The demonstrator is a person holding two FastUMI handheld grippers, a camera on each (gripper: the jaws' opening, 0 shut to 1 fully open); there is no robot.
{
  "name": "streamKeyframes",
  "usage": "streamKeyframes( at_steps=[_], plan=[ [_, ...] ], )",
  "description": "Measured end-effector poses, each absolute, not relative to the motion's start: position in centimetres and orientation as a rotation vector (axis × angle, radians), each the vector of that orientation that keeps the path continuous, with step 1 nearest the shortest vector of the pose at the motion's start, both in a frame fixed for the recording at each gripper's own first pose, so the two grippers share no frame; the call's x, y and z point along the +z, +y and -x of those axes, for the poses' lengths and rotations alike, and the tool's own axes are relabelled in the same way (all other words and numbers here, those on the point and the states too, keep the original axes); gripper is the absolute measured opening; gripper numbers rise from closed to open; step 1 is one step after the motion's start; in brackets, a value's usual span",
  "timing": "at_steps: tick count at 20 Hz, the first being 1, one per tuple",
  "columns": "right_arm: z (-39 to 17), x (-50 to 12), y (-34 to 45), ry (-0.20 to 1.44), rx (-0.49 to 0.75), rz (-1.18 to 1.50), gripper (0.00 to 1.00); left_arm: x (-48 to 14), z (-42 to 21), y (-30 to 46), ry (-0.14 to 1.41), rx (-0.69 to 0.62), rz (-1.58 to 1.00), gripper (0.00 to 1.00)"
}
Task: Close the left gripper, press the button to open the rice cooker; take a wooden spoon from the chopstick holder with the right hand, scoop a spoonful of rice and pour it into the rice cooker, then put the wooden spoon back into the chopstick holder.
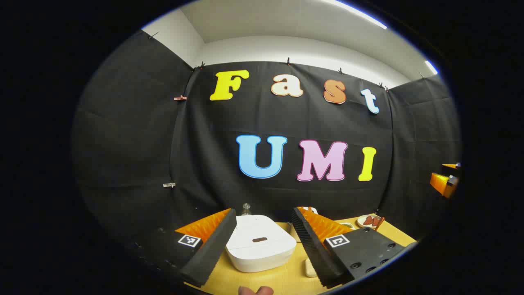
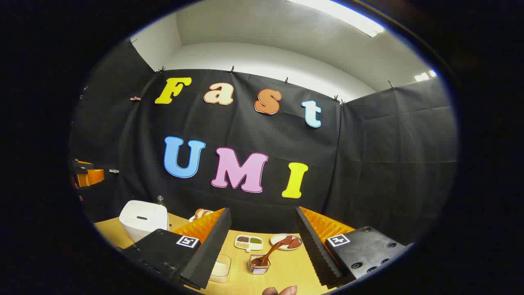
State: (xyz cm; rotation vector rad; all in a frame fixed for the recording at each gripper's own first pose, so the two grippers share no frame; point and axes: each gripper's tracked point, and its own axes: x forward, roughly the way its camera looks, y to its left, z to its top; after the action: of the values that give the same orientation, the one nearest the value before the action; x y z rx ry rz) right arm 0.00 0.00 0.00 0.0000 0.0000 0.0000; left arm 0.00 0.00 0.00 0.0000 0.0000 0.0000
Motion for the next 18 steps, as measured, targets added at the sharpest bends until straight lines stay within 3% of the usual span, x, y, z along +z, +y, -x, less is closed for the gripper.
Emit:
streamKeyframes(
  at_steps=[18],
  plan=[
    [1.8, -0.8, -0.1, -0.002, 0.031, 0.063, 0.97, -0.7, 1.6, -1.5, 0.017, -0.008, -0.035, 0.95]
  ],
)
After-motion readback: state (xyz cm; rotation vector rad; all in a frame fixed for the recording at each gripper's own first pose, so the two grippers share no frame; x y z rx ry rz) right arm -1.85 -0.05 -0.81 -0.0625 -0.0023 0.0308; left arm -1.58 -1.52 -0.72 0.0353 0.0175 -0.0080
